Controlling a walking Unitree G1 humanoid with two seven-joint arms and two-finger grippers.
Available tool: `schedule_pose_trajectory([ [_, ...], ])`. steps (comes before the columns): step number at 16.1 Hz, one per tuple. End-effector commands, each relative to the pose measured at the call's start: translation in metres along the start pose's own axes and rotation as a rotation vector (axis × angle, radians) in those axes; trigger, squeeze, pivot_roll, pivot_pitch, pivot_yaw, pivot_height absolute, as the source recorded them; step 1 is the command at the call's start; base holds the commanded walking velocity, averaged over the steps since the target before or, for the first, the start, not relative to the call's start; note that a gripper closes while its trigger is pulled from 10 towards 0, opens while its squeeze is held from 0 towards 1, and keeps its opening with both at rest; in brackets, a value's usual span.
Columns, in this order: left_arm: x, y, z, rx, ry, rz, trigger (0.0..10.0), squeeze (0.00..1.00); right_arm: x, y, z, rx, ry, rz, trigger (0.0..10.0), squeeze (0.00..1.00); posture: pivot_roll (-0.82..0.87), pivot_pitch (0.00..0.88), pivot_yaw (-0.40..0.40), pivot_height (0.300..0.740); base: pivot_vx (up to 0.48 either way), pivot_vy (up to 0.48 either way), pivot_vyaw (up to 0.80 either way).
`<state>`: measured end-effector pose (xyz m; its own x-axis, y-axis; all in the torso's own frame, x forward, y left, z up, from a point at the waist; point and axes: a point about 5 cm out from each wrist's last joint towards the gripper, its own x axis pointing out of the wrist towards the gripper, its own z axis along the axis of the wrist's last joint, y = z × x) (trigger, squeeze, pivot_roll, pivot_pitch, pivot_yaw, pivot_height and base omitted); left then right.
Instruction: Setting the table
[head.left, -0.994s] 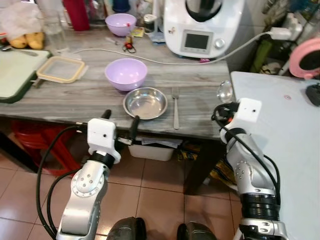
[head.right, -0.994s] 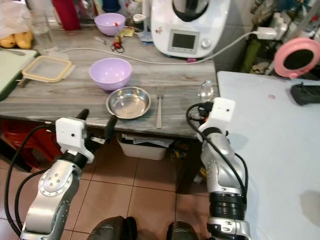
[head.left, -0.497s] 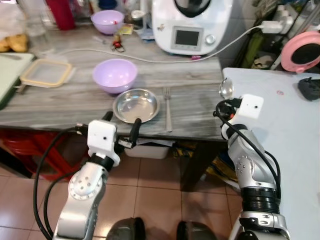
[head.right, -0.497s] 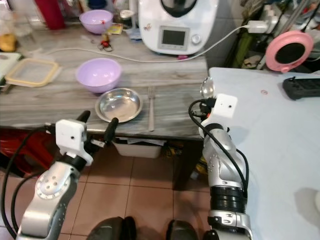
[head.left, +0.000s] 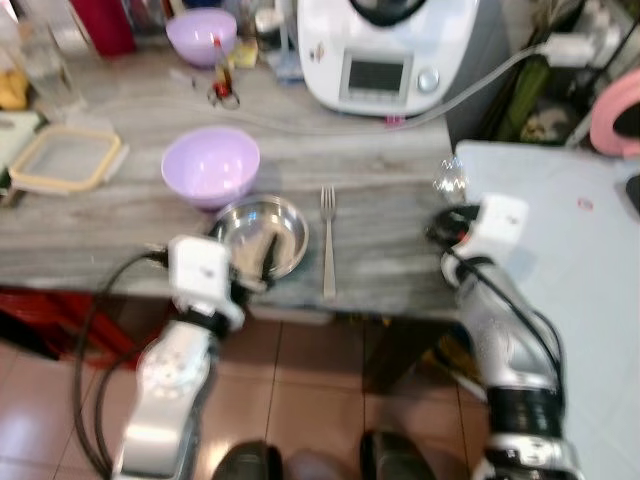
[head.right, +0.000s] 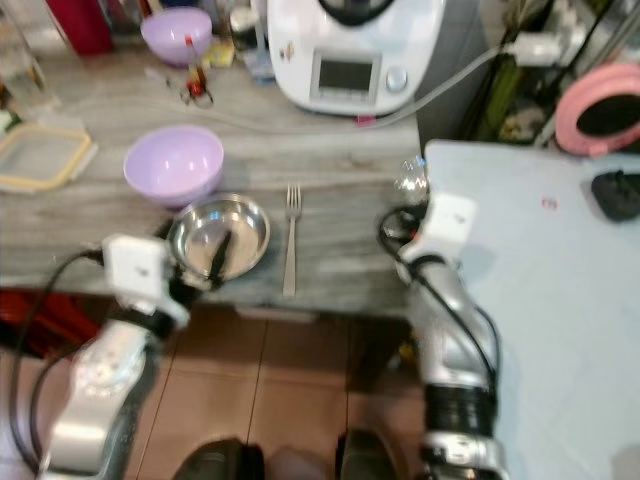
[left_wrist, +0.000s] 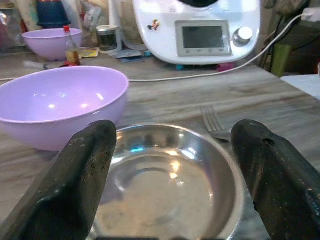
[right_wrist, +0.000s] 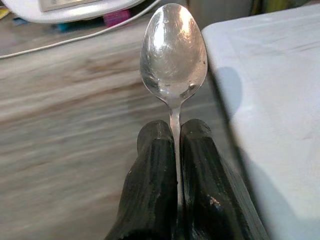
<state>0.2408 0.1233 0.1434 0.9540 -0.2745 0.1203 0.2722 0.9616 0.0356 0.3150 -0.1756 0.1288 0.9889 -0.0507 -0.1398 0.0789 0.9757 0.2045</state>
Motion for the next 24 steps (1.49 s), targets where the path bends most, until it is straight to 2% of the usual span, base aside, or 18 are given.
schedule_pose_trajectory([
  [1,-0.003,0.008,-0.001,0.025,0.015,0.026,10.0,0.00,0.000,0.008,0.004,0.018,-0.018,0.026,10.0,0.00,0.03,0.119,0.006,0.740,0.000,0.000,0.00],
  [4,-0.004,0.012,0.000,0.037,0.019,0.042,10.0,0.00,0.004,0.020,0.001,0.070,0.004,0.066,10.0,0.00,0.04,0.123,0.011,0.740,0.000,0.000,0.00],
  [5,-0.005,0.012,0.000,0.042,0.022,0.039,10.0,0.00,0.008,0.030,-0.002,0.100,0.023,0.087,10.0,0.00,0.05,0.128,0.016,0.740,0.000,0.000,0.00],
  [9,-0.006,0.012,0.001,0.044,0.024,0.035,10.0,0.00,0.013,0.048,-0.006,0.147,0.064,0.097,10.0,0.00,0.06,0.136,0.017,0.740,0.000,0.000,0.00],
  [15,-0.006,0.008,0.000,0.033,0.026,0.019,10.0,0.00,0.012,0.070,-0.019,0.195,0.151,0.126,10.0,0.00,0.05,0.142,0.013,0.740,0.000,0.000,0.00],
  [17,-0.005,0.007,0.000,0.028,0.027,0.012,10.0,0.00,0.012,0.085,-0.021,0.216,0.192,0.160,10.0,0.00,0.05,0.141,0.010,0.740,0.000,0.000,0.00],
  [20,-0.005,0.006,0.000,0.024,0.027,0.010,10.0,0.00,0.011,0.092,-0.025,0.193,0.236,0.176,10.0,0.00,0.05,0.142,0.005,0.740,0.000,0.000,0.00],
  [21,-0.005,0.005,0.000,0.022,0.026,0.009,10.0,0.00,0.009,0.091,-0.030,0.163,0.262,0.169,10.0,0.00,0.05,0.141,0.002,0.740,0.000,0.000,0.00],
  [24,-0.005,0.004,-0.001,0.018,0.025,0.010,10.0,0.00,0.006,0.090,-0.036,0.162,0.295,0.172,10.0,0.00,0.04,0.140,0.001,0.740,0.000,0.000,0.00],
])
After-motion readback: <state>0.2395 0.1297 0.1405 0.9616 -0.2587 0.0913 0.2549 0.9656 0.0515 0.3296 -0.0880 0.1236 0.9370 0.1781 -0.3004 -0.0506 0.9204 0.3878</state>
